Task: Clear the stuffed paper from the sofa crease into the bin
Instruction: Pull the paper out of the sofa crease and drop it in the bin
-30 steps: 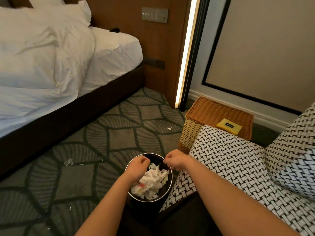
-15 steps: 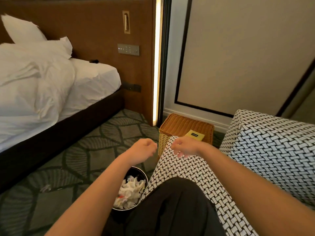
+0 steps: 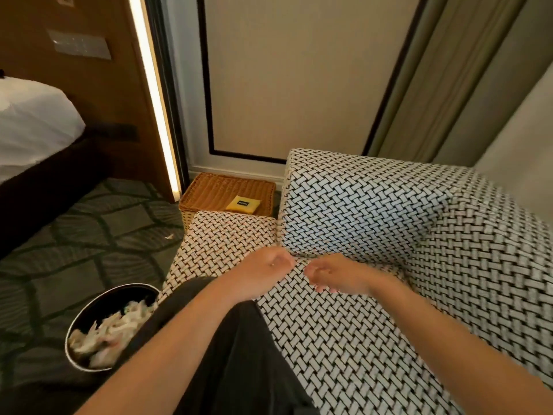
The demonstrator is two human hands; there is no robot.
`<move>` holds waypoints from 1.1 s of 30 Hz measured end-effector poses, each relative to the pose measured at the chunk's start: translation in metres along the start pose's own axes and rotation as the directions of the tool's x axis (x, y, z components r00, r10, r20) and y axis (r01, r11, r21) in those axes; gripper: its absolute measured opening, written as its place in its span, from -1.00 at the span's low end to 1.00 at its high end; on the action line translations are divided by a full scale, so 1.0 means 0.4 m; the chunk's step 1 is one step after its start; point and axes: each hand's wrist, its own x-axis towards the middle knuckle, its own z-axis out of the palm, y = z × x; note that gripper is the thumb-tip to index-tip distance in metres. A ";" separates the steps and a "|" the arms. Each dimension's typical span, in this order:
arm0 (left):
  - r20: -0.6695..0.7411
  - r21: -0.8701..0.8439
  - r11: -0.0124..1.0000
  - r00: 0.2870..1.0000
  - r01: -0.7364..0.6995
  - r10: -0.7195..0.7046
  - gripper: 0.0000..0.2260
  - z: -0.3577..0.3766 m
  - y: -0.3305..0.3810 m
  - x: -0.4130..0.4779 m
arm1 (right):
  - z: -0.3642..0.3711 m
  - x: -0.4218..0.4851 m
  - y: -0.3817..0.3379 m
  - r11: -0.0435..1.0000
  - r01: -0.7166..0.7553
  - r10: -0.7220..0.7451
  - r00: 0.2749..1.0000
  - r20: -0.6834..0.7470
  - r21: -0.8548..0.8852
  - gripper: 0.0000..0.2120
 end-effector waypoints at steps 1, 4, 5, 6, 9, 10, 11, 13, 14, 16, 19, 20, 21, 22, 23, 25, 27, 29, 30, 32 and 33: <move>0.013 -0.010 1.000 1.000 0.003 -0.003 -0.79 0.027 0.001 0.010 | 0.011 -0.023 0.032 0.999 -0.031 0.031 1.000 0.003 0.014 -0.68; 0.065 -0.132 0.990 0.997 0.044 -0.036 -0.76 0.124 0.012 0.050 | 0.052 -0.090 0.144 0.984 -0.161 0.160 0.987 0.019 0.081 -0.67; 0.064 -0.185 0.981 0.997 0.057 -0.046 -0.75 0.142 0.012 0.058 | 0.066 -0.097 0.164 0.978 -0.184 0.182 0.983 0.024 0.102 -0.68; 0.090 -0.233 0.970 0.994 0.074 -0.054 -0.74 0.184 0.020 0.073 | 0.085 -0.121 0.207 0.966 -0.228 0.227 0.974 0.023 0.123 -0.69; 0.109 -0.347 0.929 0.990 0.127 -0.095 -0.74 0.262 0.014 0.090 | 0.135 -0.161 0.279 0.929 -0.335 0.349 0.934 -0.071 0.157 -0.71; 0.127 -0.368 0.919 0.986 0.144 -0.104 -0.74 0.295 0.010 0.096 | 0.153 -0.180 0.305 0.916 -0.374 0.393 0.911 -0.127 0.146 -0.70; 0.135 -0.379 0.912 0.984 0.157 -0.114 -0.74 0.320 0.005 0.096 | 0.168 -0.195 0.322 0.906 -0.404 0.422 0.886 -0.190 0.127 -0.70; 0.151 -0.394 0.901 0.980 0.182 -0.131 -0.74 0.365 -0.005 0.099 | 0.190 -0.219 0.353 0.878 -0.469 0.474 0.830 -0.294 0.093 -0.65; 0.156 -0.393 0.900 0.978 0.188 -0.136 -0.74 0.386 -0.006 0.100 | 0.197 -0.228 0.370 0.853 -0.515 0.512 0.795 -0.324 0.086 -0.61; 0.157 -0.394 0.899 0.978 0.192 -0.141 -0.74 0.419 -0.008 0.101 | 0.199 -0.235 0.412 0.801 -0.598 0.562 0.737 -0.374 0.027 -0.54; 0.196 -0.456 0.860 0.968 0.230 -0.154 -0.78 0.470 -0.008 0.098 | 0.182 -0.232 0.487 0.738 -0.670 0.603 0.709 -0.366 -0.082 -0.54; 0.213 -0.462 0.855 0.965 0.236 -0.151 -0.79 0.487 -0.011 0.096 | 0.172 -0.226 0.505 0.731 -0.677 0.618 0.710 -0.336 -0.086 -0.56; 0.226 -0.444 0.865 0.964 0.233 -0.144 -0.81 0.497 -0.014 0.096 | 0.160 -0.215 0.520 0.729 -0.680 0.634 0.715 -0.294 -0.079 -0.58; 0.237 -0.414 0.881 0.962 0.227 -0.136 -0.81 0.507 -0.020 0.097 | 0.145 -0.203 0.529 0.725 -0.684 0.651 0.719 -0.242 -0.080 -0.58; 0.241 -0.390 0.894 0.962 0.218 -0.130 -0.81 0.508 -0.027 0.100 | 0.124 -0.188 0.532 0.717 -0.692 0.671 0.718 -0.184 -0.082 -0.58; 0.240 -0.408 0.878 0.957 0.252 -0.164 -0.81 0.508 -0.036 0.104 | 0.077 -0.161 0.534 0.682 -0.728 0.726 0.686 -0.055 -0.073 -0.54; 0.242 -0.487 0.811 0.942 0.325 -0.233 -0.82 0.502 -0.044 0.107 | 0.031 -0.133 0.537 0.640 -0.767 0.768 0.638 0.058 -0.037 -0.51; 0.256 -0.552 0.749 0.930 0.365 -0.264 -0.83 0.496 -0.047 0.105 | -0.001 -0.103 0.545 0.607 -0.792 0.793 0.599 0.110 -0.064 -0.53; 0.263 -0.554 0.744 0.927 0.373 -0.268 -0.83 0.497 -0.048 0.104 | -0.012 -0.092 0.545 0.584 -0.809 0.808 0.572 0.142 -0.067 -0.55; 0.265 -0.535 0.756 0.925 0.377 -0.274 -0.82 0.497 -0.049 0.103 | -0.029 -0.080 0.542 0.550 -0.834 0.818 0.528 0.230 -0.042 -0.60; 0.262 -0.530 0.755 0.921 0.386 -0.287 -0.82 0.496 -0.051 0.103 | -0.034 -0.078 0.539 0.543 -0.839 0.815 0.518 0.261 -0.030 -0.62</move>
